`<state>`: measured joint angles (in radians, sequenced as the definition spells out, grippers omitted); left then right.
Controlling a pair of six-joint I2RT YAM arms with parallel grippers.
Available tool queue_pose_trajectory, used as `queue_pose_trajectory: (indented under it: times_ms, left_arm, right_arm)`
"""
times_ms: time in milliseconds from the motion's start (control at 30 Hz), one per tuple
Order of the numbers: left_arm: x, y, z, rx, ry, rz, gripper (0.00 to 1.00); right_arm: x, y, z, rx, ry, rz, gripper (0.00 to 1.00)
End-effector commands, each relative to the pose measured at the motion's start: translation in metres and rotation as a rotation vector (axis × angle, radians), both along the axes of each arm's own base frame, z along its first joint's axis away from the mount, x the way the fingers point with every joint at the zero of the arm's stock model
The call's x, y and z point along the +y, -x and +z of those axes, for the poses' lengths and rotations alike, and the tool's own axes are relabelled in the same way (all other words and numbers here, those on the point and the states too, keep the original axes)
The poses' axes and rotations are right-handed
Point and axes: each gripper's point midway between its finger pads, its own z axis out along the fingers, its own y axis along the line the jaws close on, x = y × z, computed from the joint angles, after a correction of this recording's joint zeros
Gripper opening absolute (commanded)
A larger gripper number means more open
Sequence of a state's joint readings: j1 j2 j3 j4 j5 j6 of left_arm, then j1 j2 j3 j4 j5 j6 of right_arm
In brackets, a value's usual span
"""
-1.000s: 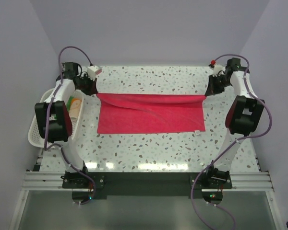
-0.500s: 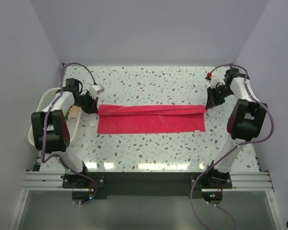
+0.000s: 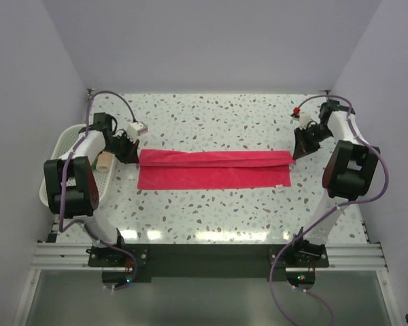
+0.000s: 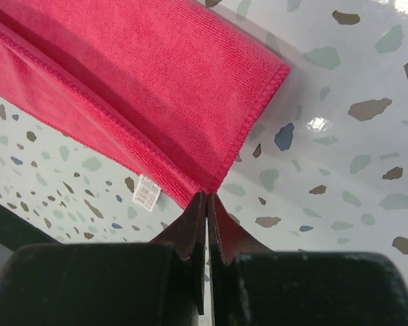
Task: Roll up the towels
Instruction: Fold the towel
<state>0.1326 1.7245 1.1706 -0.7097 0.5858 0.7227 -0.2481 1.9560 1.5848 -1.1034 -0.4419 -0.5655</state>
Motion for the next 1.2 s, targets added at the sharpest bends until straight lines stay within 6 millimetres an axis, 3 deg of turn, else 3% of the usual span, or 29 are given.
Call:
queue_pose_trajectory:
  times_ms: [0,133,267,400,500,833,1000,1167]
  left_arm:
    - [0.001,0.008,0.033,-0.065,-0.005,-0.043,0.00]
    - [0.005,0.035,0.022,-0.042,-0.056,-0.078,0.00]
    - [0.004,0.062,-0.006,0.022,-0.060,-0.081,0.00]
    - [0.000,0.073,-0.036,0.088,-0.037,-0.054,0.00]
    - [0.000,0.073,-0.044,0.102,-0.034,-0.037,0.00]
    - [0.004,0.071,-0.048,0.109,-0.049,-0.020,0.00]
    - [0.005,0.065,-0.036,0.091,-0.050,-0.021,0.00]
    - [0.005,0.064,-0.032,0.081,-0.053,-0.032,0.00]
  right_arm:
    - [-0.001,0.012,0.028,-0.038,0.012,0.051,0.00]
    - [-0.008,0.032,0.016,0.000,0.064,0.096,0.00]
    - [-0.004,0.052,-0.005,0.060,0.050,0.113,0.00]
    - [0.000,0.066,-0.041,0.127,0.029,0.091,0.00]
    - [0.000,0.066,-0.052,0.133,0.034,0.086,0.00]
    - [-0.003,0.056,-0.046,0.112,0.039,0.078,0.00]
    - [-0.004,0.050,-0.037,0.091,0.042,0.081,0.00]
    - [-0.004,0.050,-0.040,0.095,0.042,0.082,0.00]
